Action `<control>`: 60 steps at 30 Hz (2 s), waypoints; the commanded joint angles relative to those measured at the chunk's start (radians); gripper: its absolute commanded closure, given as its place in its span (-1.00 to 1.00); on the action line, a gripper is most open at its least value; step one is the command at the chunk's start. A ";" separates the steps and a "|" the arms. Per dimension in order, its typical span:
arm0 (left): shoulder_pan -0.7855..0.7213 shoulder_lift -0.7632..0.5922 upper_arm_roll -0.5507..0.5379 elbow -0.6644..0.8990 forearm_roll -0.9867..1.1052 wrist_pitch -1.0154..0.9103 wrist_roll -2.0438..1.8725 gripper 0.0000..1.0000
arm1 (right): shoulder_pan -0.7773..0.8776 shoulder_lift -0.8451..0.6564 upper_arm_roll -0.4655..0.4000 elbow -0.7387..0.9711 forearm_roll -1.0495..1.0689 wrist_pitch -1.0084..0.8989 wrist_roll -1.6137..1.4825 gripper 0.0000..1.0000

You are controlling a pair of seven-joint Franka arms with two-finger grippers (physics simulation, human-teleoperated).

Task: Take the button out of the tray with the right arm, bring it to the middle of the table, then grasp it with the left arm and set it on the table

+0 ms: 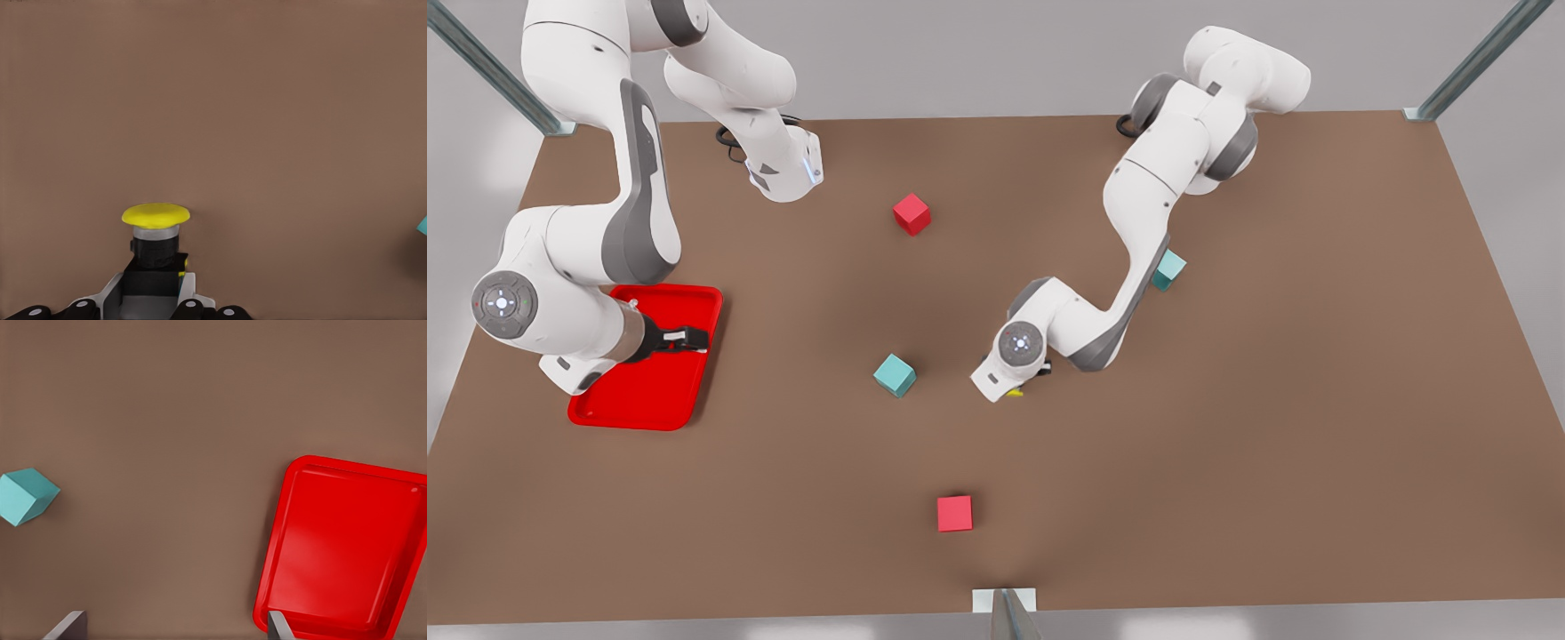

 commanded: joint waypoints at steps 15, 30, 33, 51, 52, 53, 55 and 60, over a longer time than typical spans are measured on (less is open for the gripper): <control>0.152 -0.092 0.020 0.026 -0.008 0.089 -0.411 0.35 | 0.014 0.016 0.002 0.010 -0.013 0.016 0.084 -1.00; 0.072 -0.055 0.069 -0.092 0.685 0.491 -1.244 0.35 | -0.016 -0.035 0.000 -0.064 -0.012 0.051 0.082 -1.00; 0.070 -0.062 0.069 -0.163 0.908 0.531 -1.396 0.35 | -0.016 -0.024 0.000 -0.065 -0.012 0.054 0.082 -1.00; 0.086 -0.065 0.071 -0.327 1.463 0.663 -1.764 0.36 | -0.006 -0.015 0.000 -0.065 -0.012 0.053 0.087 -1.00; 0.083 -0.065 0.071 -0.333 1.481 0.649 -1.778 0.36 | -0.006 -0.013 0.000 -0.065 -0.012 0.053 0.087 -1.00; 0.080 -0.065 0.071 -0.335 1.509 0.637 -1.793 0.36 | -0.004 -0.010 0.000 -0.065 -0.012 0.053 0.087 -1.00; 0.077 -0.063 0.071 -0.341 1.531 0.621 -1.815 0.37 | -0.004 -0.009 0.000 -0.065 -0.012 0.053 0.087 -1.00; 0.064 -0.058 0.069 -0.353 1.552 0.609 -1.871 0.37 | -0.004 -0.004 0.000 -0.065 -0.012 0.051 0.096 -1.00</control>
